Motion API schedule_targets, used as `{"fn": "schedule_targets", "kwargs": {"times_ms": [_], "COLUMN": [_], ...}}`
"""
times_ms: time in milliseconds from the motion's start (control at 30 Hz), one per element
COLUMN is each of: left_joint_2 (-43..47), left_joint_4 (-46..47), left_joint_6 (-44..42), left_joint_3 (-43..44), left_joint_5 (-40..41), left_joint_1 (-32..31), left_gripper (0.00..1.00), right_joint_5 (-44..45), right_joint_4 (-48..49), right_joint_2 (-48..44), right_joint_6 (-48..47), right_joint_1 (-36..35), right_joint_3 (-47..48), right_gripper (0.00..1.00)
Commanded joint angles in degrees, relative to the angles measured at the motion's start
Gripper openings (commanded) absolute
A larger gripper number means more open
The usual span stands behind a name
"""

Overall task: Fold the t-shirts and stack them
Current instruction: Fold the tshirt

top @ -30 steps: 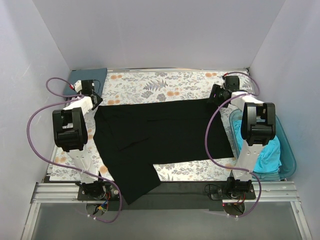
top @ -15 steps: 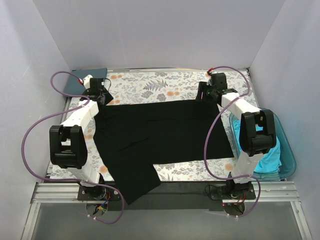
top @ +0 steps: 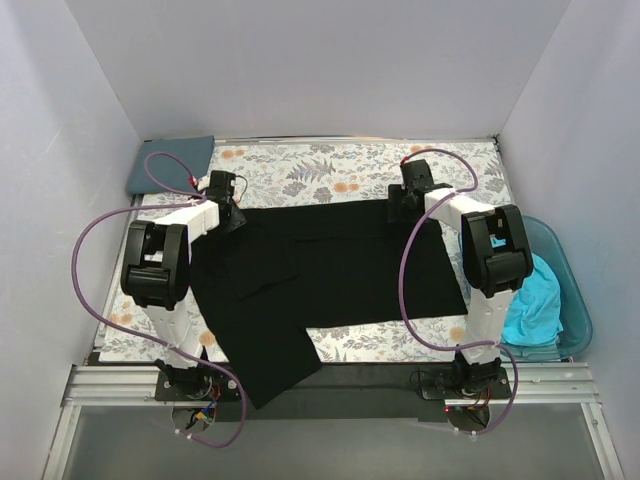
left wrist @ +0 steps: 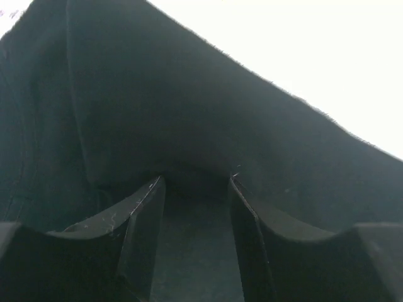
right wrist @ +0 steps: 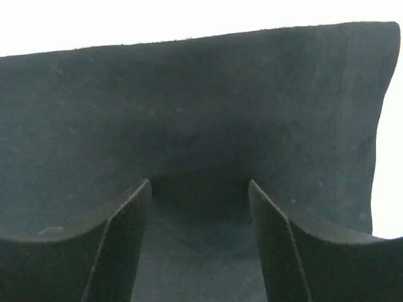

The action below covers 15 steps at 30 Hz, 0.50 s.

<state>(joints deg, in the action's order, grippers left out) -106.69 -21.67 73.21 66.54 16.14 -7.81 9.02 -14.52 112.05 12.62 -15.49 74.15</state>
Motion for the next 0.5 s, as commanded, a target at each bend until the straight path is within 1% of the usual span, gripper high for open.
{"fn": "schedule_targets", "kwargs": {"times_ms": [0, 133, 233, 467], "left_joint_2": [-1.8, -8.0, -12.5, -22.0], "left_joint_4": [0.6, 0.5, 0.6, -0.3], "left_joint_6": [-0.5, -1.4, -1.8, -3.3], "left_joint_3": [2.8, 6.0, 10.0, 24.1], "left_joint_5": [1.6, 3.0, 3.0, 3.5], "left_joint_1": [-0.2, -0.1, -0.1, 0.0], "left_gripper": [0.43, 0.43, 0.43, 0.43], "right_joint_5": [3.1, 3.4, 3.4, 3.6], "right_joint_4": [-1.7, -2.0, -2.5, -5.2], "right_joint_2": [2.8, 6.3, 9.3, 16.3], "right_joint_6": [-1.8, -2.1, -2.5, -5.0], "right_joint_1": [0.4, 1.6, 3.2, 6.3], "right_joint_3": [3.2, 5.7, 9.2, 21.0], "right_gripper": [0.6, 0.6, 0.6, 0.6]}}
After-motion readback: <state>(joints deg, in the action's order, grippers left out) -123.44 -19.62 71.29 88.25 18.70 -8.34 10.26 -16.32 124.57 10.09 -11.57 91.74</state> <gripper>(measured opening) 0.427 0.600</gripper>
